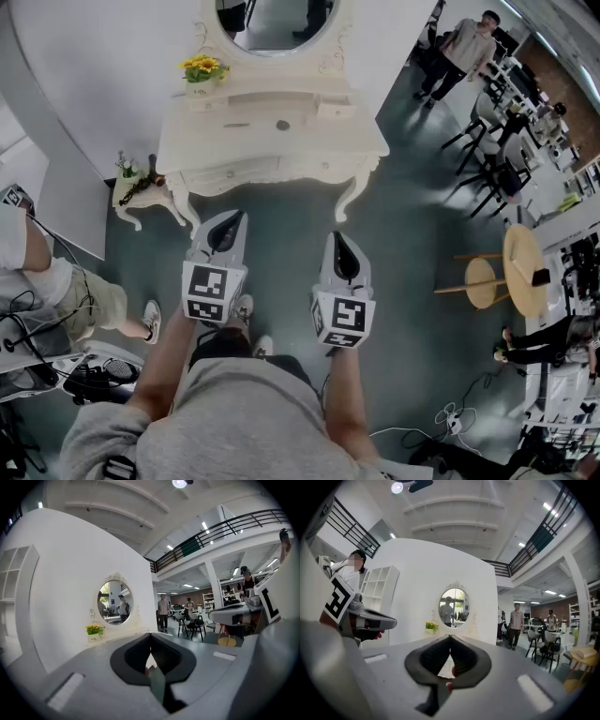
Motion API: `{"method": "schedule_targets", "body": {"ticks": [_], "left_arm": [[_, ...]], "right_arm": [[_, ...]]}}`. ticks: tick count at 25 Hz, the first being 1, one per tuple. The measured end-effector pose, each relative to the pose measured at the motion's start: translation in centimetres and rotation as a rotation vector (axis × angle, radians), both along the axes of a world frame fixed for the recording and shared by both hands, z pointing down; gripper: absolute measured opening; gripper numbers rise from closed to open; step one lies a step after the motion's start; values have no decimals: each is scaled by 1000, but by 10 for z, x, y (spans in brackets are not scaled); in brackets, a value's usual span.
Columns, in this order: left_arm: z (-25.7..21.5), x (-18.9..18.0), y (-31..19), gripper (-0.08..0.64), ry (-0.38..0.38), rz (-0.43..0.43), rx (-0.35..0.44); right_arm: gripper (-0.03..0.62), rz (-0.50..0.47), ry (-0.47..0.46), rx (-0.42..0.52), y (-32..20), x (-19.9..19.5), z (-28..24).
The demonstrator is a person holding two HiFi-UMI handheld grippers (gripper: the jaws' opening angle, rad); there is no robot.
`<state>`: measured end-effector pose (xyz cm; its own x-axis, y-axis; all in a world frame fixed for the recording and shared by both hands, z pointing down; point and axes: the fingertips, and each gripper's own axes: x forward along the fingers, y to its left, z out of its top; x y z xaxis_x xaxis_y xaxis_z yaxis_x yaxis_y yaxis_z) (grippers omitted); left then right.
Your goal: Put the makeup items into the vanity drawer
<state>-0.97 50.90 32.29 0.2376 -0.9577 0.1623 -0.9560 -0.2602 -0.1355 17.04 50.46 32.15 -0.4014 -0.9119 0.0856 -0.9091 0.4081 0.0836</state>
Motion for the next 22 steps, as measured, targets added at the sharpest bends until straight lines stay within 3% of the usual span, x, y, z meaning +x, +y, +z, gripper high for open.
{"method": "schedule_targets", "body": {"ticks": [12, 22], "left_arm": [[8, 1, -22, 11, 2, -12, -9], [17, -12, -110, 11, 15, 3, -21]], "right_arm": [[3, -16, 5, -17, -24, -1, 9], [3, 9, 12, -30, -106, -10, 18]]}}
